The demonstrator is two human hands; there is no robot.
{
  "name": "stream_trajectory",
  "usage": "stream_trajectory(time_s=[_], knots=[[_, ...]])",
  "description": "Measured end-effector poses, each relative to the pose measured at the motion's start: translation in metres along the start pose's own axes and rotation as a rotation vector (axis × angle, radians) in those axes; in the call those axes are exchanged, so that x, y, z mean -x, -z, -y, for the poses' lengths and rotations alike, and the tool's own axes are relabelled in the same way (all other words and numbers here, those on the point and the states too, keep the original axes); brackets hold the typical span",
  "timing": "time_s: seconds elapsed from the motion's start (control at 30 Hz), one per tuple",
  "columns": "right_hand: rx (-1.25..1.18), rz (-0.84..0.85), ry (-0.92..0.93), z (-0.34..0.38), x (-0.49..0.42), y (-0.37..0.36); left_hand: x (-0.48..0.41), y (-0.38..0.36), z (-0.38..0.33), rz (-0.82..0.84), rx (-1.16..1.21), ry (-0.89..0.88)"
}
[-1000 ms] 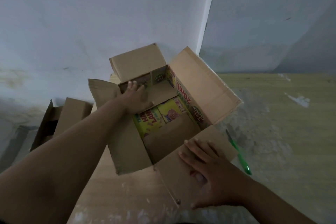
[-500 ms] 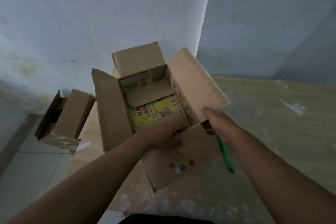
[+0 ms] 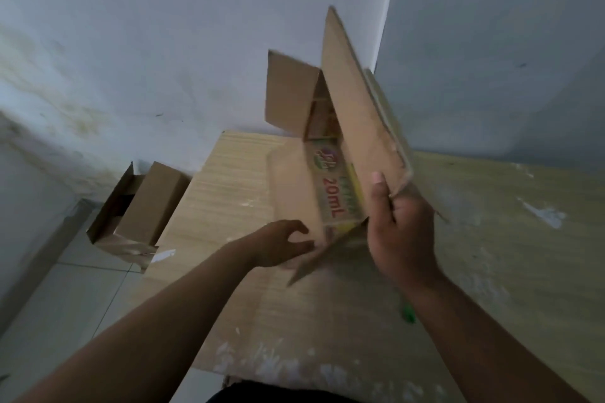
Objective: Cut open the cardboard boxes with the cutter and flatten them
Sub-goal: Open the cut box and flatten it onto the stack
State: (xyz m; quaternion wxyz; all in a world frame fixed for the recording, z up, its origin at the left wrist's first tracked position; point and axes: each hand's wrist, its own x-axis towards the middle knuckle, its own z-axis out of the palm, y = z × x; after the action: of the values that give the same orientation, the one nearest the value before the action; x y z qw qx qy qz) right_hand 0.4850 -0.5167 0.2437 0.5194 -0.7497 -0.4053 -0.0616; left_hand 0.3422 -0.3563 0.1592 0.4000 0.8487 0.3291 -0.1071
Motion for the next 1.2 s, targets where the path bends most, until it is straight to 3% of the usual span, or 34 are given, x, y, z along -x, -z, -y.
stream_trajectory(time_s=[0.1,0.2,0.3,0.4,0.57,0.63,0.77,0.83,0.93,1.0,1.07,1.2], knots=[[-0.058,0.169,-0.059,-0.002,0.002,-0.024,0.009,0.005,0.001,-0.065,0.299,0.042],[-0.167,0.153,-0.226,0.005,-0.011,-0.034,0.024,0.026,-0.025,-0.24,0.652,-0.039],[-0.217,0.153,-0.299,0.022,-0.018,-0.044,0.033,0.056,-0.057,-0.364,0.777,-0.187],[-0.362,0.293,-0.304,0.042,-0.009,-0.059,0.036,0.085,-0.081,-0.437,0.823,-0.284],[-0.61,0.648,-0.43,0.035,-0.03,-0.055,0.034,0.11,-0.091,-0.447,0.759,-0.217],[-0.678,0.573,-0.468,0.027,-0.045,-0.04,0.034,0.114,-0.092,-0.434,0.751,-0.225],[-0.174,0.293,-0.546,0.003,-0.074,-0.022,0.037,0.112,-0.096,-0.441,0.773,-0.216],[-0.151,0.298,-0.698,-0.004,-0.085,-0.016,0.038,0.109,-0.098,-0.437,0.784,-0.217],[-0.322,0.42,-1.11,-0.011,-0.091,-0.01,0.044,0.113,-0.096,-0.465,0.778,-0.231],[-0.442,0.464,-1.277,-0.026,-0.095,-0.007,0.047,0.119,-0.093,-0.474,0.756,-0.231],[-0.494,0.442,-1.358,-0.043,-0.097,-0.005,0.051,0.126,-0.089,-0.463,0.716,-0.235],[-0.37,0.477,-1.266,-0.056,-0.095,0.001,0.058,0.134,-0.082,-0.498,0.681,-0.216]])
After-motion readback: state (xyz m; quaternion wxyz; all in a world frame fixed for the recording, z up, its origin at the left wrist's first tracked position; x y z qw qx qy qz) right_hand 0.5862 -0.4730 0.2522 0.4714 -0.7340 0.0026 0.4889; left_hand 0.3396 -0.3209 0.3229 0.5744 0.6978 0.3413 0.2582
